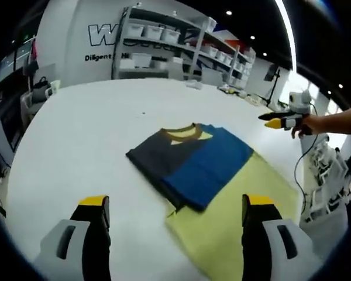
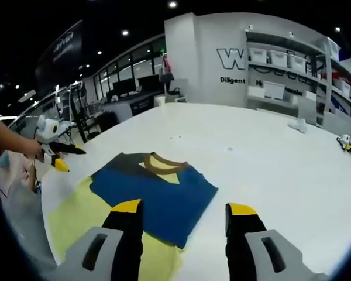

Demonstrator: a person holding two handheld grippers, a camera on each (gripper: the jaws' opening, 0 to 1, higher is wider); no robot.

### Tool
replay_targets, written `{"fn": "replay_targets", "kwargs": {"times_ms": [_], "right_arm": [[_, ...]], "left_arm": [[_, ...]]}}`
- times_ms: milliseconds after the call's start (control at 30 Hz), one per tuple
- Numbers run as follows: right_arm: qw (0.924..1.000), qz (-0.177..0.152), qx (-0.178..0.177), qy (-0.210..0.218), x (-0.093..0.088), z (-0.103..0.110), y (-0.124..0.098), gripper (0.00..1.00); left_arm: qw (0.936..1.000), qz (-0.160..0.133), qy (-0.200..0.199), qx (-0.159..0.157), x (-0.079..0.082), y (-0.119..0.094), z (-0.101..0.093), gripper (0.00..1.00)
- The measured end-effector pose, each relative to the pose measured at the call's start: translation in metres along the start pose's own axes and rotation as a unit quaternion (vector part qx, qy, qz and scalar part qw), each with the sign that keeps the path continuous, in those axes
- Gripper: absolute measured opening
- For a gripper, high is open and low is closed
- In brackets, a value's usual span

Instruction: Fold the garment on the visible template until the final outline fits inside the template.

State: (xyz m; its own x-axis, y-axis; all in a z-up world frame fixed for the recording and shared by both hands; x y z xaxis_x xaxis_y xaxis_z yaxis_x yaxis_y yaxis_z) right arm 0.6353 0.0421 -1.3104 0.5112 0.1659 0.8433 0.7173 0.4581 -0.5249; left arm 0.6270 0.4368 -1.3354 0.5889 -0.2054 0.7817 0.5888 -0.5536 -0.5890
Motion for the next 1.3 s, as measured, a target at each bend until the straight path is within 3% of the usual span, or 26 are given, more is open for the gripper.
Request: {"fn": "replay_targets", "kwargs": {"times_ms": [433, 567, 800, 967, 1300], "right_arm": [[0.9998, 0.015, 0.013, 0.004, -0.01, -0.004, 0.014, 0.5], [0.9996, 0.015, 0.021, 0.008, -0.017, 0.0, 0.009, 0.51], [0.9992, 0.016, 0.036, 0.01, -0.029, 0.008, 0.0, 0.53], [0.9986, 0.011, 0.05, 0.015, -0.039, 0.023, -0.009, 0.53], [0.9942, 0.04, 0.096, -0.029, -0.063, 0.043, -0.024, 0.52]], "left_arm": [[0.9999, 0.0, -0.01, 0.003, 0.003, 0.016, 0.002, 0.83], [0.9994, 0.026, 0.021, -0.009, -0.008, 0.014, -0.002, 0.82], [0.9989, 0.024, 0.035, -0.02, -0.01, 0.005, -0.005, 0.83], [0.9966, 0.033, 0.068, -0.034, -0.016, 0.0, -0.012, 0.83], [0.9882, 0.049, 0.123, -0.077, -0.027, -0.008, -0.024, 0.84]]}}
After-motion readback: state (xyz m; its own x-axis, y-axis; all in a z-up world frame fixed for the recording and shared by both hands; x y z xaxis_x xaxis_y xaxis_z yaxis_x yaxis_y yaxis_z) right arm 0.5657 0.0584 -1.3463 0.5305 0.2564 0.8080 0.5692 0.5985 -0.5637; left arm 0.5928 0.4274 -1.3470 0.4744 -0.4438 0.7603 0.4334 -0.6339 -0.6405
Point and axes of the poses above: the point that each gripper's makers call its tool centre point, and the gripper's own axes: y roughly forward along the fingers, z roughly to its left, x roughly out of its top, the point moved 6 cm from there along -y, roughly backward along the fingers, and after that the axes turned 2 degrees about x, right-handed, at the moved point
